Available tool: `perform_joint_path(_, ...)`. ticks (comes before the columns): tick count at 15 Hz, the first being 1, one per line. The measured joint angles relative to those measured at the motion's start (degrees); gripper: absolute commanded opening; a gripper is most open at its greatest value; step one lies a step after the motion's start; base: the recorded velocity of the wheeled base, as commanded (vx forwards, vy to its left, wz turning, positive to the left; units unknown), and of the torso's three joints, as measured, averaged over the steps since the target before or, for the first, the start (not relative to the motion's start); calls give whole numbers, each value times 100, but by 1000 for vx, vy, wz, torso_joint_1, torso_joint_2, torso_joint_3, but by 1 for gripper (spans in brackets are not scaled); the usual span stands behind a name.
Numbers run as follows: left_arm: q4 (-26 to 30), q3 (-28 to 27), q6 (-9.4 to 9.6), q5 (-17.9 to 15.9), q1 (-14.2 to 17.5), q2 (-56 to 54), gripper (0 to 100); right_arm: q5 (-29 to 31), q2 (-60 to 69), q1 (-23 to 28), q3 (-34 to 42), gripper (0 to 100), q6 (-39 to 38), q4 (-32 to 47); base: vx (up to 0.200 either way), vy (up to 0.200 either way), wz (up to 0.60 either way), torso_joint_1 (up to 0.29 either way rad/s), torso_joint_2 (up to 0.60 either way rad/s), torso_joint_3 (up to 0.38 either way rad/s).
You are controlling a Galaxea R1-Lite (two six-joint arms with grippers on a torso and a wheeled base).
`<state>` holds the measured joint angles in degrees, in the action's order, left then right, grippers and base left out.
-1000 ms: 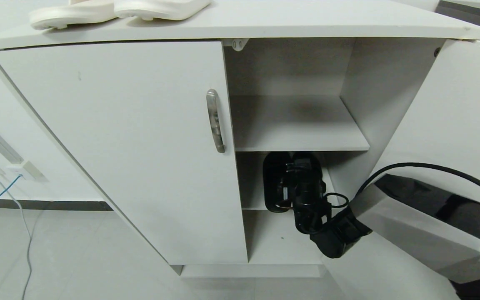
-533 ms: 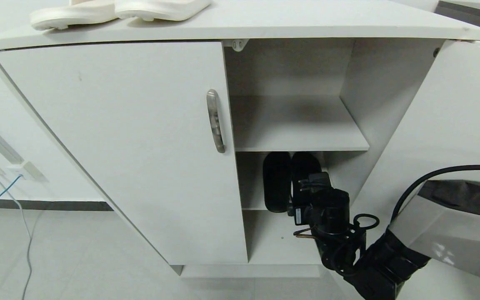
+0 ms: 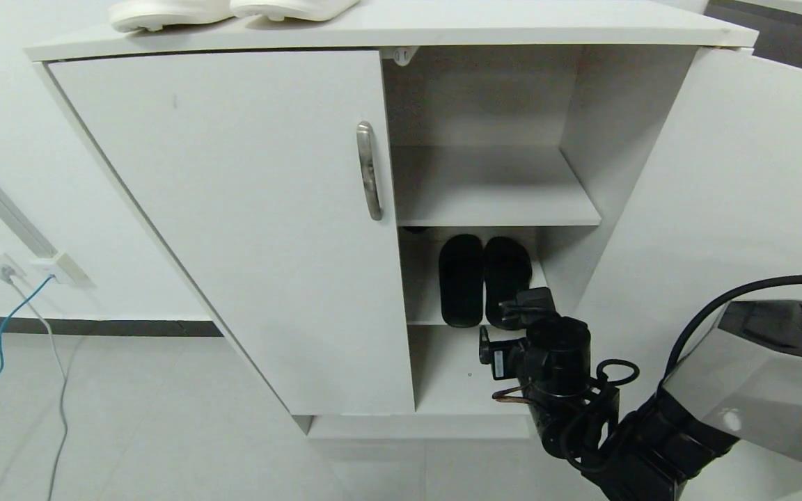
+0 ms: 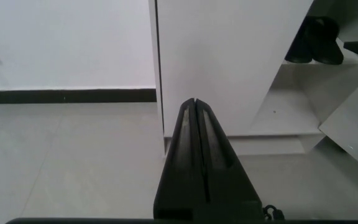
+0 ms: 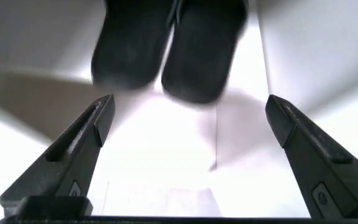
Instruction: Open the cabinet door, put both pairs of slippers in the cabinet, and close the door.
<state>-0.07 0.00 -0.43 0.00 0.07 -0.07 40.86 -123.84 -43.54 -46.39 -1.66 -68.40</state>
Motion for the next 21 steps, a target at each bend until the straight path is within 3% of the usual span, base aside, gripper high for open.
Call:
perform_joint_path(16,0,0,11,-10,0,0,0,13,33,-52,226,100,44,-304,0,0,0,0,0,0)
perform_joint_path(21,0,0,10,-13,0,0,0,13,30,-66,240,100,44,-306,0,0,0,3,1,167)
